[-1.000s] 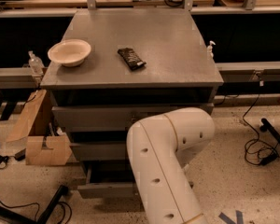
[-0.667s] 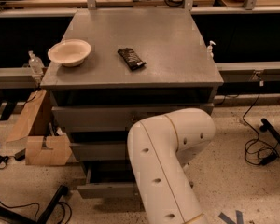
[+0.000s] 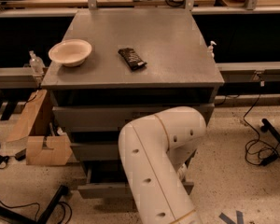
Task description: Open bottom drawer
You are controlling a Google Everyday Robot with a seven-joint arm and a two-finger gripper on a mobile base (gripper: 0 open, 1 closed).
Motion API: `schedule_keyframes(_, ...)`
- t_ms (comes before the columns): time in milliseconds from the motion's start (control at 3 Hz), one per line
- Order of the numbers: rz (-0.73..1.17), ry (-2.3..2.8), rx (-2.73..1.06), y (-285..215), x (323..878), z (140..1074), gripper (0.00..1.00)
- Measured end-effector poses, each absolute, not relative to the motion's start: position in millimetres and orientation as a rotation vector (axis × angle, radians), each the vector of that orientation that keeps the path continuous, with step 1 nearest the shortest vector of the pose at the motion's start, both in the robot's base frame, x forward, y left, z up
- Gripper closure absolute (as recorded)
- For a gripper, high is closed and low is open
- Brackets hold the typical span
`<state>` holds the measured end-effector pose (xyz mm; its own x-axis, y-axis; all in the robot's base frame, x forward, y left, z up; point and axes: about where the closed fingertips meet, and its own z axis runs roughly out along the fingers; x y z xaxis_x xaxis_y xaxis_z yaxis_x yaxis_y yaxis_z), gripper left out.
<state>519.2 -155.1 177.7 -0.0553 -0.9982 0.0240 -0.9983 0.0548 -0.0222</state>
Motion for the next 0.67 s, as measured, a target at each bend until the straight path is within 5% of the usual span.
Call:
schedule_keyframes(333,0.032,-2.321,2.066,-159.8,492.8,178.5,0.8)
schedule_keyframes(667,0.032,-2.321,2.066,-159.7,492.9,179.0,1.0)
